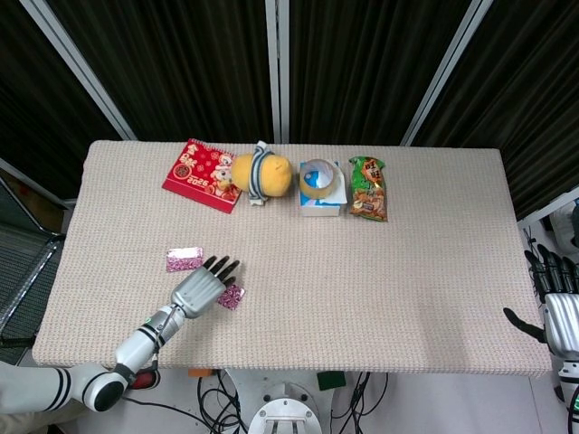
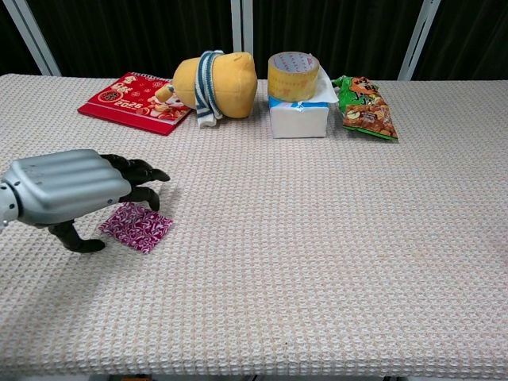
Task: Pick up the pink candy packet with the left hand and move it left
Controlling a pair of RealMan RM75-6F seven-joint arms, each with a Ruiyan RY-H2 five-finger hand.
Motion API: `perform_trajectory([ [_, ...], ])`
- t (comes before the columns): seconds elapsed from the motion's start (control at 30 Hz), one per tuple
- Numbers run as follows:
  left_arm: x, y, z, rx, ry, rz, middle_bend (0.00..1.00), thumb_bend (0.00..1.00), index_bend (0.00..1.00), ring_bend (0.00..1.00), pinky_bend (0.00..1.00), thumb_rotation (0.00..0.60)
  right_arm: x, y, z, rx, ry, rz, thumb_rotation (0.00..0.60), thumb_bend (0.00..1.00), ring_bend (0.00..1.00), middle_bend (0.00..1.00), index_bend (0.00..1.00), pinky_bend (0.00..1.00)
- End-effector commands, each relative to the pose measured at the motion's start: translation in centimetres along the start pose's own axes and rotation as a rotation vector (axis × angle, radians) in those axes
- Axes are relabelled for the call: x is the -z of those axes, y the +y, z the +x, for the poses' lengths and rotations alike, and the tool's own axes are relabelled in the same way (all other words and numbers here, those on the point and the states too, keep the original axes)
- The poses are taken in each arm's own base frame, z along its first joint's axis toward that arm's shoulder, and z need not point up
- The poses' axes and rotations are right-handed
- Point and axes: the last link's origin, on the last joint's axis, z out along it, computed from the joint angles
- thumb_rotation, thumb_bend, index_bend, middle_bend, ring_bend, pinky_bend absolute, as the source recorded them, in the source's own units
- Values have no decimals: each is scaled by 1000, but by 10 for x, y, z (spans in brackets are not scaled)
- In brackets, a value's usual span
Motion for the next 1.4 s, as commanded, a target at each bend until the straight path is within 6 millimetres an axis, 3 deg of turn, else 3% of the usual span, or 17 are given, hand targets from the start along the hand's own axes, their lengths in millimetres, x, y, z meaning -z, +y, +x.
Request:
perform_trajectory([
  [0.03, -1, 3, 2, 29, 9, -9, 0, 193, 257, 0, 137, 600, 0, 0, 0, 0, -2, 0, 599, 350, 0, 0, 0, 0],
  [0.37, -8, 4, 1, 46, -4, -21, 0, 199, 290, 0, 137, 600, -1, 0, -1, 0, -7, 1, 600, 351, 0, 0, 0, 0],
  [0.6, -11, 5, 4, 60, 10, -26, 0, 204, 384, 0, 137, 600, 0, 1, -2, -2, -10, -2, 599, 351, 0, 0, 0, 0],
  [0.9, -13, 4, 9, 97, 36, -15, 0, 204, 426, 0, 137, 600, 0, 4, -3, -3, -10, -9, 599, 350, 0, 0, 0, 0],
  [1.17, -11, 0, 22, 138, 72, -4, 0, 204, 426, 0, 137, 600, 0, 4, -3, -6, -9, -9, 598, 350, 0, 0, 0, 0],
  [1.4, -1, -16, 38, 162, 125, 107, 0, 204, 412, 0, 137, 600, -1, 4, -4, -5, -10, -8, 599, 351, 0, 0, 0, 0],
])
